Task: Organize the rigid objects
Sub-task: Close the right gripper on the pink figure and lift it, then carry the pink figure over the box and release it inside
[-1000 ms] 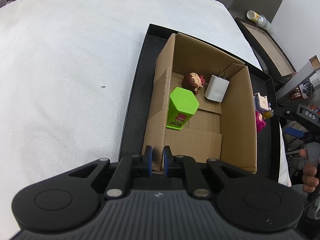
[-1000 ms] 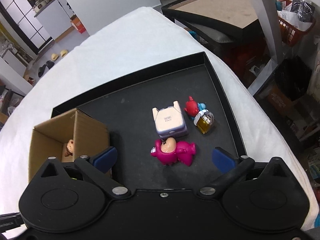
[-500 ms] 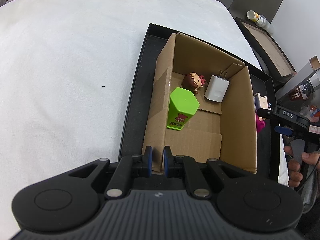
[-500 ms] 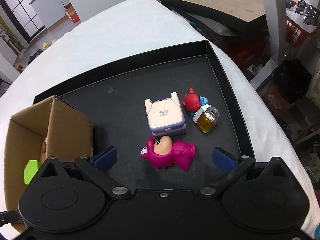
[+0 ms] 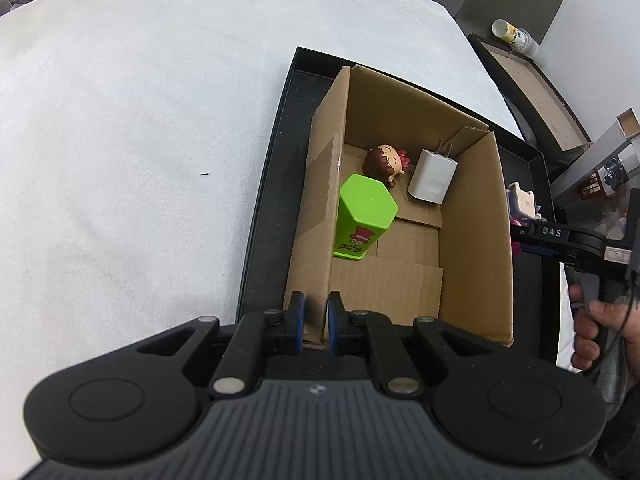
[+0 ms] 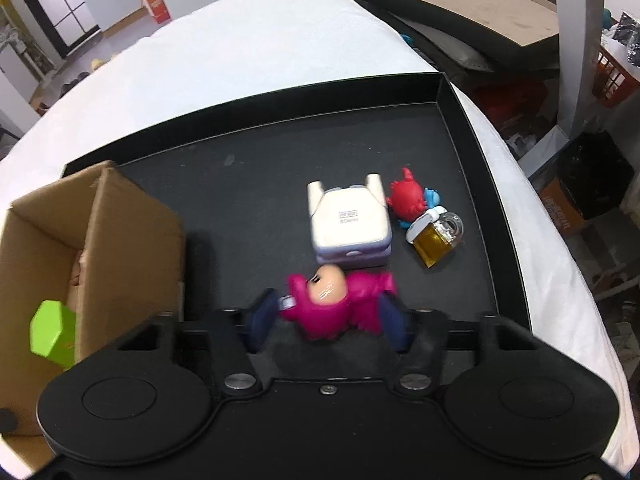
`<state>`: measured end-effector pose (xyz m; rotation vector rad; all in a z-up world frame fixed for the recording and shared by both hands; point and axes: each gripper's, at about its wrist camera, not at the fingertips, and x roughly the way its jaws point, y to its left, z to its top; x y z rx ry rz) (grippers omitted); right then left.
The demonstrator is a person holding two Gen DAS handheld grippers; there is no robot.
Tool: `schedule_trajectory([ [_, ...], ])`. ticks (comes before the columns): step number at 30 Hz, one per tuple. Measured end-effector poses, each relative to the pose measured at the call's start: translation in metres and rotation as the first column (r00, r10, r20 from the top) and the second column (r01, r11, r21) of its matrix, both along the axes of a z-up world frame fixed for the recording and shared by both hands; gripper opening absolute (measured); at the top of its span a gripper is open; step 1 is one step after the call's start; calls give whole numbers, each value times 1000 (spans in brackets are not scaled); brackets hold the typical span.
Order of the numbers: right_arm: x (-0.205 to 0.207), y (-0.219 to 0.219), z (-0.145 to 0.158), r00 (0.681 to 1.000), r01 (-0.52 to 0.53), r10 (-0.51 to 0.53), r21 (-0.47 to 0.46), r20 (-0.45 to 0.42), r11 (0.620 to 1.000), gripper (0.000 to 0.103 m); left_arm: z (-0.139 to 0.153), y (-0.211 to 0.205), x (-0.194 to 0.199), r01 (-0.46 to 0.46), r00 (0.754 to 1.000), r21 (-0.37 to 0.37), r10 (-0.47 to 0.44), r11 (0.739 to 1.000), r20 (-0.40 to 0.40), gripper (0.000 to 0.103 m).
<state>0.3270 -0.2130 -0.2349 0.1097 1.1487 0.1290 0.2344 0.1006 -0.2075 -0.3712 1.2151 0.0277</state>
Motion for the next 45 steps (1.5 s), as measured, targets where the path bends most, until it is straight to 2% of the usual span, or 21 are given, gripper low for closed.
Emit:
schedule_trajectory([
  [9,-11,-7,8,1000,-28,28,12,0,1000,37,1,0,-1,3,1000,0,-3,1000,3,10],
  [21,-22,-24,23,1000,2,-1,120,-12,993,37,2,-1,-1,6,1000,1,-6,1000,4,10],
  [32,-30,-21,52,999,-18,12,158,38,987,37,3,-1,-1,13,1000,6,-13,1000,5,10],
  [45,-37,10,93,990,-96,71,210,126,973,37,2,-1,-1,13,1000,3,-13,1000,6,10],
])
